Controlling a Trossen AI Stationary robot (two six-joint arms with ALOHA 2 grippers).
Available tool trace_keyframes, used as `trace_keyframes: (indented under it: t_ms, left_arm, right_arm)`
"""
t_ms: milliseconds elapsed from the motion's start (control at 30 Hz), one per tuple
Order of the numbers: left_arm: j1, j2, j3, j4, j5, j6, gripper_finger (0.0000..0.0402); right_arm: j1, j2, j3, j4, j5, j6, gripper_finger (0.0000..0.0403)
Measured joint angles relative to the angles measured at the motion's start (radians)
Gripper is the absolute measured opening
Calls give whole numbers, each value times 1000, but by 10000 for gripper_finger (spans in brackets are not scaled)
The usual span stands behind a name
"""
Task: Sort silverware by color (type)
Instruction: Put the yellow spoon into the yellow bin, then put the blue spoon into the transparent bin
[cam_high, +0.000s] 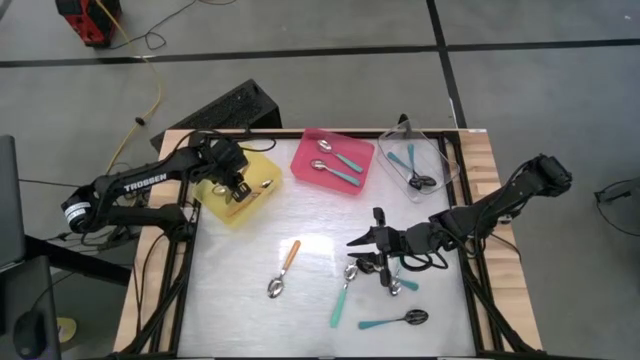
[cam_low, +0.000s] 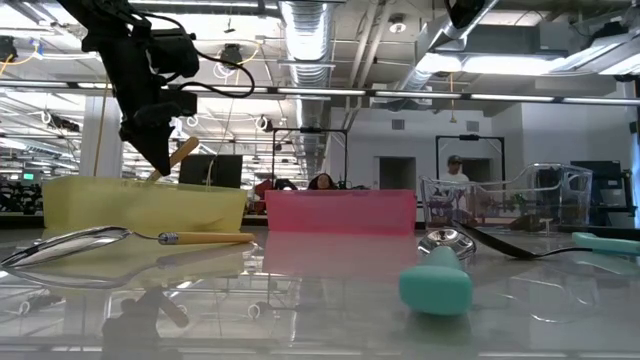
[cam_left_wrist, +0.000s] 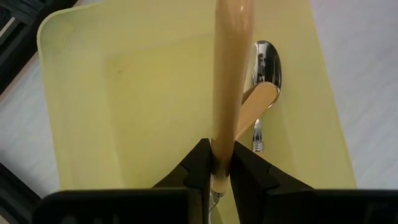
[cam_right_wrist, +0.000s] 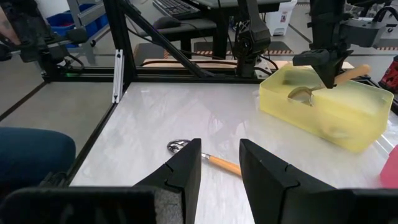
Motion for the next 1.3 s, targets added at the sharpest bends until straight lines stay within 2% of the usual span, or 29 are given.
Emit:
trace_keyframes:
  t_ms: [233,633,933,1067,1300]
  left_arm:
    - [0,0,0,0,2,24,43]
    - [0,0,0,3,1,29,154]
    - [0,-1,0,62,-2,10,158]
    - [0,-24,0,144,67,-5,152]
    - [0,-165,0,327,315,-104,149]
  right_arm:
    - [0,0,0,-3,0,0,134]
    - [0,0,0,-3,0,-1,134]
    - [0,0,0,-19,0,-1,134]
    - [0,0,0,6,0,-1,134]
    - [-7,0,0,55,0,-26,134]
